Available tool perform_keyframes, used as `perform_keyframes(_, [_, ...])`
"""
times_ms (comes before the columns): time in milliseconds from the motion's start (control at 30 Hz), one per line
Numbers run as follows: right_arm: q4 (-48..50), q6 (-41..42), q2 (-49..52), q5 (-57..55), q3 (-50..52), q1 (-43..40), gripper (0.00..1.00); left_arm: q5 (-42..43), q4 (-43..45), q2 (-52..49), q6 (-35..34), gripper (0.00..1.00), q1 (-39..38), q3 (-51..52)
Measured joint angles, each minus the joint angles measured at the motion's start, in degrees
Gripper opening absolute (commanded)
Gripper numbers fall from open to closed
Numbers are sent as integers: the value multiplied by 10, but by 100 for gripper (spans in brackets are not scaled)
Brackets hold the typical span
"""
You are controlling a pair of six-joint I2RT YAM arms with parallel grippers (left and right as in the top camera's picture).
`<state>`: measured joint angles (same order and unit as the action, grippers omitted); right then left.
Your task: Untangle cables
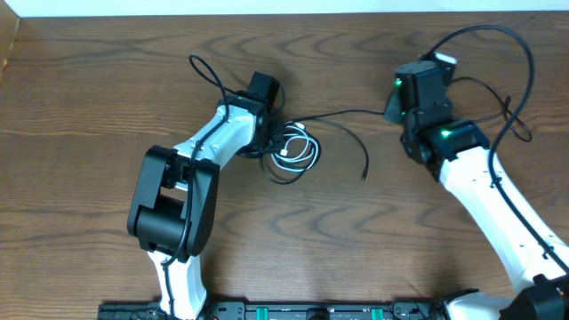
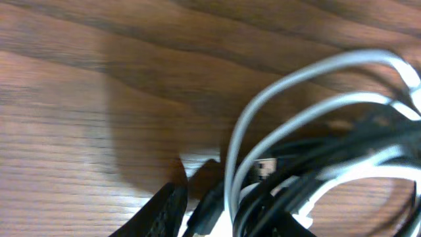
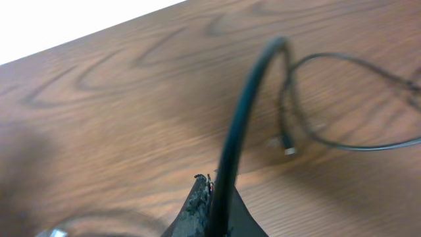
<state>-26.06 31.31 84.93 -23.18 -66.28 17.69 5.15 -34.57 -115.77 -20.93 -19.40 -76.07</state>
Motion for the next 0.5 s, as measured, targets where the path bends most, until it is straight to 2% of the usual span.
perform_keyframes(267, [-11,-2,-61,-24,0,-81,1,-52,-1,0,2,33,5,3])
perform_keyframes(500, [-50,-1,-76,-13,0,-158,1,-55,1,4,3,33,15,11])
